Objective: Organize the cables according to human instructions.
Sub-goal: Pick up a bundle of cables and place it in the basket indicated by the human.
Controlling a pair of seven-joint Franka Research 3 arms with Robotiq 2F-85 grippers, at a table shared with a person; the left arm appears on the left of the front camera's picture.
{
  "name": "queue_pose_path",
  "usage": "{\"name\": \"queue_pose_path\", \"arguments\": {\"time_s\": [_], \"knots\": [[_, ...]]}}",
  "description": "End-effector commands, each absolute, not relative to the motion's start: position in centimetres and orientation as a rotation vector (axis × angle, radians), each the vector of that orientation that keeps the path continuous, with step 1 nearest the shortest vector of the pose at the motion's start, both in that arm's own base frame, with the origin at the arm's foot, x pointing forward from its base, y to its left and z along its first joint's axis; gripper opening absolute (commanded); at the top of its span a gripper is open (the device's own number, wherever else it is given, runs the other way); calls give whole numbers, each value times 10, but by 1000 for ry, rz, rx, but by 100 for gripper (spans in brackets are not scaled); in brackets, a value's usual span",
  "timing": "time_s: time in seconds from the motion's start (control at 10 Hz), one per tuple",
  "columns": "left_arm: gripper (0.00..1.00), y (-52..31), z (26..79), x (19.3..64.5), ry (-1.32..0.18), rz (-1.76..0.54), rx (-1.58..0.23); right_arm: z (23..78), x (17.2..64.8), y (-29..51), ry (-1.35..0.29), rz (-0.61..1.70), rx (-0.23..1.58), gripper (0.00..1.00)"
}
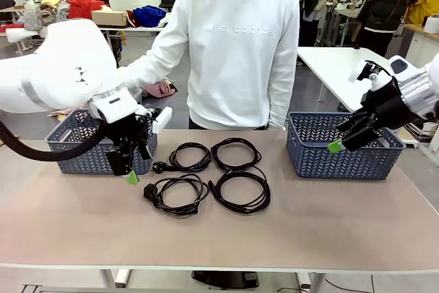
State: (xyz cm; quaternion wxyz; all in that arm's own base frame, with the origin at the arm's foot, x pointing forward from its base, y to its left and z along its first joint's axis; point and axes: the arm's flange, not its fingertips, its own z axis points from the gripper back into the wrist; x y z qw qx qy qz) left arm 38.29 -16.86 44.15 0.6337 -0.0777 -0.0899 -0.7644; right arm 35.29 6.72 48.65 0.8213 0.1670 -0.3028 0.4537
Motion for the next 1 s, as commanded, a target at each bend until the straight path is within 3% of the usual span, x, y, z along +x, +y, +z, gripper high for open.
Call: {"name": "queue_pose_path", "arguments": {"time_s": [0.0,0.9], "knots": [[100,-166,435,385,-173,-1848,-157,485,356,65,-659,989,374,100],[100,-176,429,383,-172,-1836,-168,485,356,65,-659,989,374,100]]}}
